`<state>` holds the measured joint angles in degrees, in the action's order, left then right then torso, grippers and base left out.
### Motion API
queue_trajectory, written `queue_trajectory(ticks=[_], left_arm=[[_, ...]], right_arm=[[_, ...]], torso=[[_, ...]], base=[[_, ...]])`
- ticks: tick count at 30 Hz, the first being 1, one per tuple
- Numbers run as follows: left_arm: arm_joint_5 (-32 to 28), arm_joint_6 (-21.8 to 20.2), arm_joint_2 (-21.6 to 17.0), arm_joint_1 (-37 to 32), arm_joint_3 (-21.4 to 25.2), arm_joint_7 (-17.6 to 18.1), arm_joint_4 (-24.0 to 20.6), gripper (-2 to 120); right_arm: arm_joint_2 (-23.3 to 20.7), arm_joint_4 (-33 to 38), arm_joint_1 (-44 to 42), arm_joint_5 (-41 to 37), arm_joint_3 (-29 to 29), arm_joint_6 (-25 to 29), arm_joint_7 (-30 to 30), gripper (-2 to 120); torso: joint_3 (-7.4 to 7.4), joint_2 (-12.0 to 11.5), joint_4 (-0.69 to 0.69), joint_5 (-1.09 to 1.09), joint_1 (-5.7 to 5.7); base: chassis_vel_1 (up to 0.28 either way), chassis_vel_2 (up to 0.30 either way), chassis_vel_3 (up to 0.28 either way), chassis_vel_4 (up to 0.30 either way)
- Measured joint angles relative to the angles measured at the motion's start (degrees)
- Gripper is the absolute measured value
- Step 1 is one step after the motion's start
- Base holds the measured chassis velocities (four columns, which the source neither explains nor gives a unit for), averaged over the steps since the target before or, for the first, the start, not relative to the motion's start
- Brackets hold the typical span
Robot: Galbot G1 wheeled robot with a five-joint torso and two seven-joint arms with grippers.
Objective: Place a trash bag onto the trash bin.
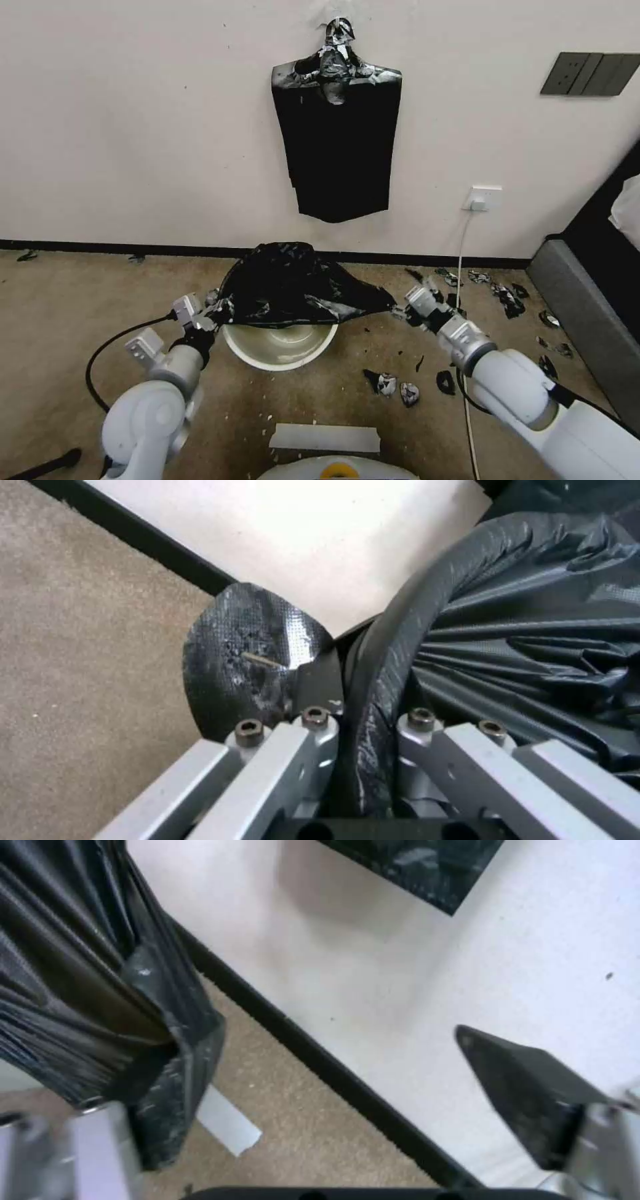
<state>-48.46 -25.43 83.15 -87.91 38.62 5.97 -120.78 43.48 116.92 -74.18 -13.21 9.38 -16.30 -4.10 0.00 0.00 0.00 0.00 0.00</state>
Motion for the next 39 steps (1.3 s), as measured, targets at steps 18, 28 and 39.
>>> queue_trajectory(ticks=[18,28,39], left_arm=[[0.8,0.2,-0.5,0.1,-0.3,0.3,0.7,3],[2.1,0.1,-1.7,-0.4,-1.1,0.1,0.7,3],[7.1,-0.8,-4.3,0.8,-6.4,-1.4,0.2,3]], right_arm=[[-0.6,2.7,-1.6,-18.7,-0.1,-3.4,4.6,100],[0.2,8.5,1.4,-7.1,3.3,7.9,10.1,100],[-8.8,16.3,13.8,-5.3,-12.7,1.2,15.3,100]], torso=[[0.0,0.0,0.0,0.0,0.0],[0.0,0.0,-0.01,0.01,0.0],[0.01,0.0,-0.01,0.0,0.0]], base=[[0.0,0.0,0.0,0.0],[0.0,0.0,0.0,0.0],[0.0,0.0,0.0,0.0]])
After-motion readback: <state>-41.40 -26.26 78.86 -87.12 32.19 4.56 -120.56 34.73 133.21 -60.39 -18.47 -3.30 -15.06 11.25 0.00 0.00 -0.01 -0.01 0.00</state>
